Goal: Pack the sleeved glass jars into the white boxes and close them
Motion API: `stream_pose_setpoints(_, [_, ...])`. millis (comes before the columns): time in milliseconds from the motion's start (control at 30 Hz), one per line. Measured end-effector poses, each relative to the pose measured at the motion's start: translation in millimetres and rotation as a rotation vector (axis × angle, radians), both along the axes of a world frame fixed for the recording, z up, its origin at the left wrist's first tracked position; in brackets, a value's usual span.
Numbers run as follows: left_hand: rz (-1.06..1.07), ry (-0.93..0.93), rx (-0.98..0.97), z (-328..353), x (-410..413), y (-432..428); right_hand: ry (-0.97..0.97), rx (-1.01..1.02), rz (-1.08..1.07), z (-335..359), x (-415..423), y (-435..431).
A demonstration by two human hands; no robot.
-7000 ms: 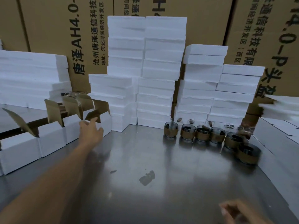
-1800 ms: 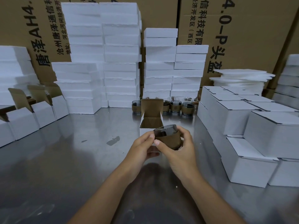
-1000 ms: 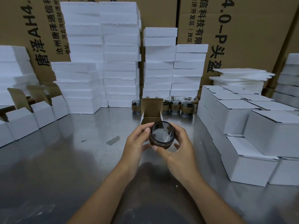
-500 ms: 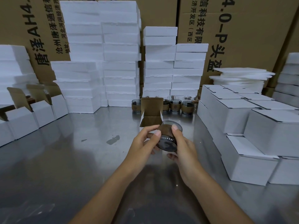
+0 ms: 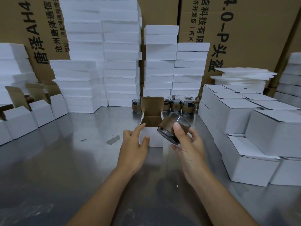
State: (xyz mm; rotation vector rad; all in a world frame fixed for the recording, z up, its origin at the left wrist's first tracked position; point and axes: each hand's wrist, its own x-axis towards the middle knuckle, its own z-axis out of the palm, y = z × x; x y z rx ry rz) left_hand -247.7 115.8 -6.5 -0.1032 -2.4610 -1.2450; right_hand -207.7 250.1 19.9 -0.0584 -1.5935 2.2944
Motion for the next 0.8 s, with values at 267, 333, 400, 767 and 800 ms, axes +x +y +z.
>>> stream_pose_setpoints(267, [-0.035,0.236,-0.209,3,8,1,0.186,0.164,-0.069,3,5,1])
stream_pose_setpoints(333, [-0.071,0.284,-0.269,3,11,3,0.210,0.226,-0.085,3,7,1])
stream_pose_setpoints(400, [-0.112,0.360,-0.314,4,15,4,0.227,0.239,-0.085,3,6,2])
stream_pose_setpoints(767, [-0.243,0.550,-0.325,6,22,10,0.289,0.317,-0.122,-1,2,7])
stream_pose_setpoints(800, [-0.248,0.551,-0.320,6,22,10,0.309,0.355,-0.135,-1,3,7])
